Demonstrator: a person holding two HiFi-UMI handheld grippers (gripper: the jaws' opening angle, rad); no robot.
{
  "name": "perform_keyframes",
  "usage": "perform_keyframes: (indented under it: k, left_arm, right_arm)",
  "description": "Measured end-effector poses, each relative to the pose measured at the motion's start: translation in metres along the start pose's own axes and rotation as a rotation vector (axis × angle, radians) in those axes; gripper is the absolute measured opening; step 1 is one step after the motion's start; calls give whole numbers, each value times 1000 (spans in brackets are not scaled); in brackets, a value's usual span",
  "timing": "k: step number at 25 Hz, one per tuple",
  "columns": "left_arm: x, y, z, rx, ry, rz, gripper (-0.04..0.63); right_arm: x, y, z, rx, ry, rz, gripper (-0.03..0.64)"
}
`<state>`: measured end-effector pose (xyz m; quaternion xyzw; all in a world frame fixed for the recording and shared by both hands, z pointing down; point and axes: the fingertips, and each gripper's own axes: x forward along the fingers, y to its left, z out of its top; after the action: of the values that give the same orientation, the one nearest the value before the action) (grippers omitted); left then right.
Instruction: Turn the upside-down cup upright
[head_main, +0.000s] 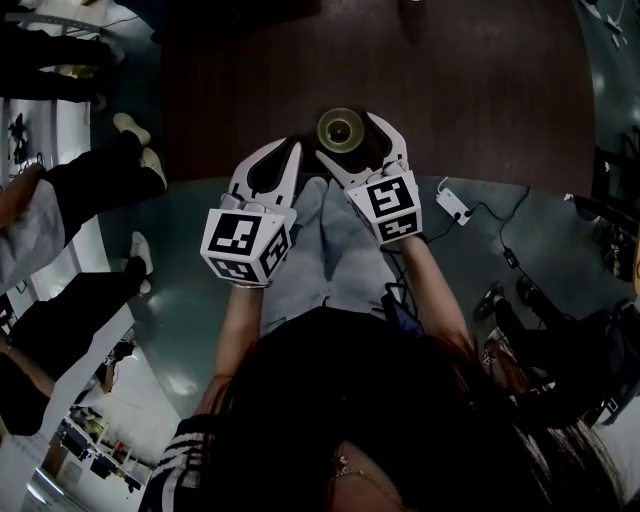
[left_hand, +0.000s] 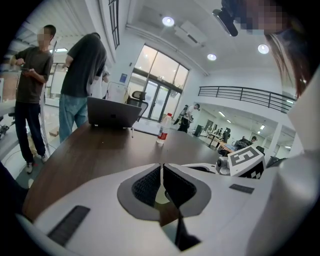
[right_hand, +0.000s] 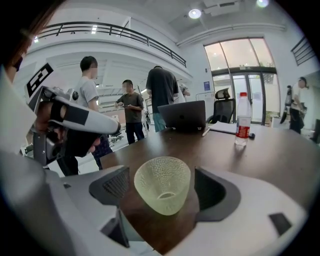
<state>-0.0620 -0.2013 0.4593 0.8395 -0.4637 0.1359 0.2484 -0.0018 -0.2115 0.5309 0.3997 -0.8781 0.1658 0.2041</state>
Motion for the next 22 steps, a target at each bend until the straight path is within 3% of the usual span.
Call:
perform_keyframes:
  k: [11,22]
  left_arm:
    - [3,-4,-15,-17,42,-12,20]
    - [6,5,-22,-21,52,-10,20]
  right_arm:
    - [7,-4,-10,56,14,-17,387]
    - [14,-5,-14,11,19,-21,384]
